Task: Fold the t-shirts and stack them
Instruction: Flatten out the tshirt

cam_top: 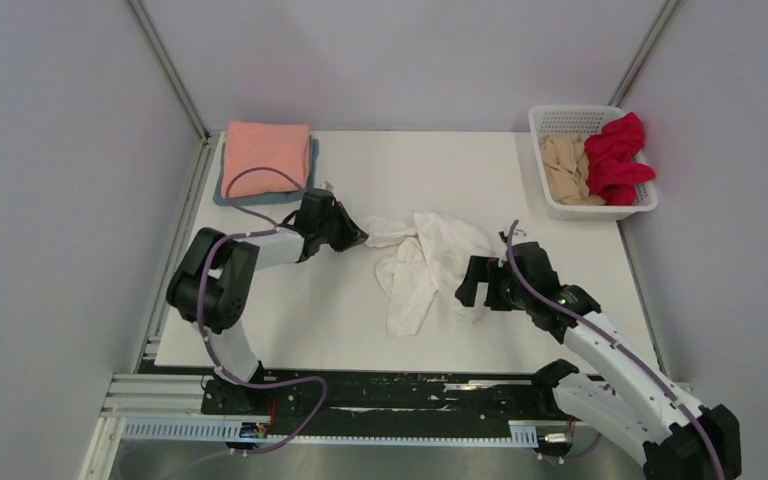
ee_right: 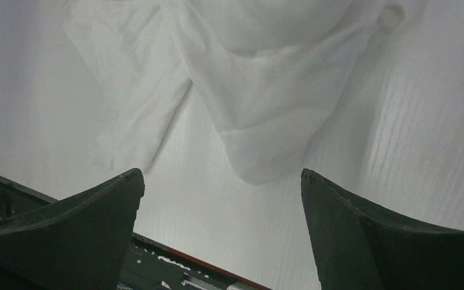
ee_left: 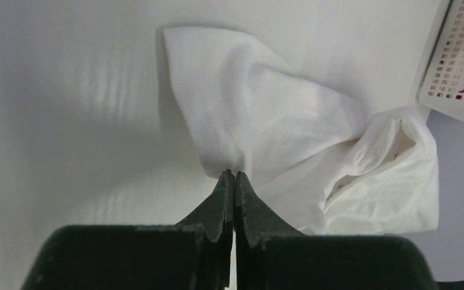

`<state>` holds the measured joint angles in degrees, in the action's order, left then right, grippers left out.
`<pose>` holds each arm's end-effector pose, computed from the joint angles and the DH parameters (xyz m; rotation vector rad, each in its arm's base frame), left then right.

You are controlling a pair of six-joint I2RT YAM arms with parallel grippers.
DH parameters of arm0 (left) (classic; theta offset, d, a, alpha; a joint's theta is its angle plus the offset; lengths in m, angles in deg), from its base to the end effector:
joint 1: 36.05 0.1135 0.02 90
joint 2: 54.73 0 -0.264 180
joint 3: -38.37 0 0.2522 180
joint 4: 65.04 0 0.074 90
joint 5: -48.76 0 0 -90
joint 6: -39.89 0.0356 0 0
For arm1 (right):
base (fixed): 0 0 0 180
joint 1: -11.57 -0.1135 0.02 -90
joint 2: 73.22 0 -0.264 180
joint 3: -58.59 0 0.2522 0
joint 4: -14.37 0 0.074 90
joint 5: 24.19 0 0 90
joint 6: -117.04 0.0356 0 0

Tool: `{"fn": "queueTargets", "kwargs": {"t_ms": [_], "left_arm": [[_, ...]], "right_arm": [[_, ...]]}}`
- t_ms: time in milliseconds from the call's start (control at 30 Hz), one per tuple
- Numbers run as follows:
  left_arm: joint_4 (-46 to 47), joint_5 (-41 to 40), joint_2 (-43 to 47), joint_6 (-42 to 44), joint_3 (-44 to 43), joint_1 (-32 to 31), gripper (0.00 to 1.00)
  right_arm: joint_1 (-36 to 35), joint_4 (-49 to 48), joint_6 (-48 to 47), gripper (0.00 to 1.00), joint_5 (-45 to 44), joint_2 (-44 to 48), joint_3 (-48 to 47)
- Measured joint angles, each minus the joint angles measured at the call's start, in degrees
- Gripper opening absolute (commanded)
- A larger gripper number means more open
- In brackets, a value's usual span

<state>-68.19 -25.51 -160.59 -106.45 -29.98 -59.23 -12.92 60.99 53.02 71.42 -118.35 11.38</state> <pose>0.3403 -0.1562 0.1433 -0.5537 2.4079 -0.9862 0.1476 0.0711 0.2330 -0.0181 2.4101 0.5372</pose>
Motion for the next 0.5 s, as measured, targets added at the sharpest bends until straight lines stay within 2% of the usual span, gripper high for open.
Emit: {"fn": "queueTargets", "kwargs": {"t_ms": [167,233,333,500], "left_arm": [[-4.0,-10.5,19.2,2.3,12.8,0.0,0.0],[-6.0,-15.0,27.1,3.0,17.9,0.0,0.0],[-9.0,-18.4,33.1,3.7,21.8,0.0,0.0],[-13.5,-21.3,40.3,4.2,26.6,0.0,0.0]], "right_arm": [[-10.7,1.1,5.2,1.0,-7.8,-6.3,2.1],[-12.5,1.2,7.0,0.97,-10.6,-7.2,2.8],[-13.2,0.7,9.0,0.94,-14.0,-8.1,3.7],[-13.3,-3.4,9.4,0.88,-14.9,-9.5,4.7]]}}
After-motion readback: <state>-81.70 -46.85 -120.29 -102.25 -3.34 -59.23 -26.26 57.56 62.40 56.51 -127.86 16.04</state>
